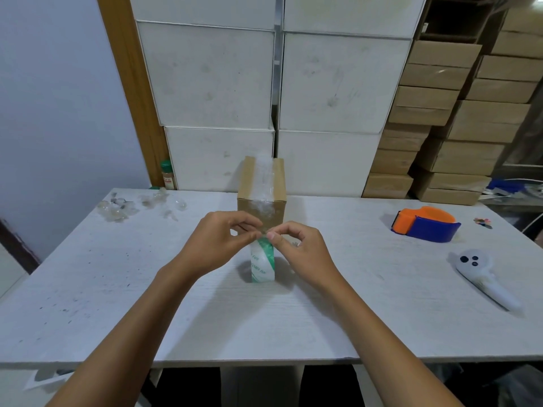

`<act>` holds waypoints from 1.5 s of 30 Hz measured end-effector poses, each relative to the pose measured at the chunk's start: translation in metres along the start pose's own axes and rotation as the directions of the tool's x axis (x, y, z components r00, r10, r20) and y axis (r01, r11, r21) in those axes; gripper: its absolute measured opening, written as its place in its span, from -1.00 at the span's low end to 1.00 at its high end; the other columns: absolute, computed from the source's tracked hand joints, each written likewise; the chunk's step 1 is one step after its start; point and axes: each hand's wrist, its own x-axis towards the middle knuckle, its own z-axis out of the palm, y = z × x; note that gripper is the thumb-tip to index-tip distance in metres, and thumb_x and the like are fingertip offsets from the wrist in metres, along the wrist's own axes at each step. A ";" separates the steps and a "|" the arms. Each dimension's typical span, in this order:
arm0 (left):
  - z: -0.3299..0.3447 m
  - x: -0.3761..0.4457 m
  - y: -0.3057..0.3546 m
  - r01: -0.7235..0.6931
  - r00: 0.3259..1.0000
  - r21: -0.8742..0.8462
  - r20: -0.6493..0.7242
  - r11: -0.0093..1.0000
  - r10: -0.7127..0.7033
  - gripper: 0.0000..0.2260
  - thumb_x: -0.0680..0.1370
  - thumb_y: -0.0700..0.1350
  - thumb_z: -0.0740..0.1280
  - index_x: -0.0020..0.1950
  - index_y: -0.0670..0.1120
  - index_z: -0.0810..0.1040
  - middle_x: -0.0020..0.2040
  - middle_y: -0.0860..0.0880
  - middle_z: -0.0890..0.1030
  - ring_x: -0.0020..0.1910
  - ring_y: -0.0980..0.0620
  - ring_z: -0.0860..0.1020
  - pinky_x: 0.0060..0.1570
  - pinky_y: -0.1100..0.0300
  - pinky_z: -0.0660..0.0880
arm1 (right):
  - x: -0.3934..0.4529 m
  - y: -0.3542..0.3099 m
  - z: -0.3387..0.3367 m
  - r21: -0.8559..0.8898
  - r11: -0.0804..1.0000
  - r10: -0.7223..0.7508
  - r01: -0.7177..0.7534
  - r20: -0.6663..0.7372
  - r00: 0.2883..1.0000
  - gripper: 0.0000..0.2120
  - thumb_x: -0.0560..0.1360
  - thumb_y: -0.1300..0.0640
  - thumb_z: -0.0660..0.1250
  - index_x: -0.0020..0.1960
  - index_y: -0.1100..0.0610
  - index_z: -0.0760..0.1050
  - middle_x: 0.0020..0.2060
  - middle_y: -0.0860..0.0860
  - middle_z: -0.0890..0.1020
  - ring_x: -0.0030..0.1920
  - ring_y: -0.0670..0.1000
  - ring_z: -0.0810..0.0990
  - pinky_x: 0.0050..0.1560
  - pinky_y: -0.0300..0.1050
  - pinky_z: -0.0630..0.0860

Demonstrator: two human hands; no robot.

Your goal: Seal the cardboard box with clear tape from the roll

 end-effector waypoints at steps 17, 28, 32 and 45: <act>-0.001 -0.006 -0.001 0.081 0.996 -0.090 -0.031 0.993 -0.084 -0.66 0.57 -0.13 0.55 0.34 0.04 0.73 0.00 0.16 0.79 0.02 0.20 0.74 0.12 0.29 0.62 | -0.007 0.010 0.005 -0.187 0.975 0.162 -0.123 0.214 0.963 -0.31 0.38 -0.16 0.64 0.42 -0.18 0.43 0.29 -0.21 0.61 0.33 -0.21 0.56 0.32 -0.22 0.49; 0.007 -0.034 -0.040 0.204 0.978 -0.021 0.055 0.979 -0.203 -0.60 0.53 -0.17 0.54 0.34 0.11 0.70 0.12 0.20 0.75 0.12 0.22 0.71 0.15 0.29 0.56 | -0.002 0.003 0.023 -0.699 0.689 0.036 0.192 0.297 0.954 -0.19 0.46 -0.36 0.38 0.63 -0.09 0.33 0.47 -0.15 0.47 0.45 -0.01 0.36 0.41 0.00 0.26; 0.013 -0.038 -0.052 0.232 0.972 -0.034 0.040 0.972 -0.231 -0.63 0.54 -0.18 0.52 0.33 0.08 0.70 0.20 0.14 0.74 0.17 0.18 0.69 0.09 0.39 0.50 | -0.003 0.006 0.029 -0.721 0.659 0.016 0.215 0.299 0.954 -0.17 0.46 -0.38 0.39 0.63 -0.07 0.35 0.49 -0.16 0.47 0.46 -0.01 0.35 0.40 0.01 0.26; 0.020 -0.026 -0.033 0.203 0.978 -0.033 -0.044 0.979 -0.204 -0.81 0.67 -0.08 0.38 0.21 0.10 0.75 0.14 0.21 0.73 0.18 0.21 0.65 0.24 0.04 0.61 | 0.001 -0.001 0.021 -0.594 0.795 0.020 0.125 0.231 0.973 -0.43 0.64 -0.30 0.25 0.55 -0.06 0.44 0.49 -0.12 0.52 0.50 -0.04 0.39 0.47 0.04 0.36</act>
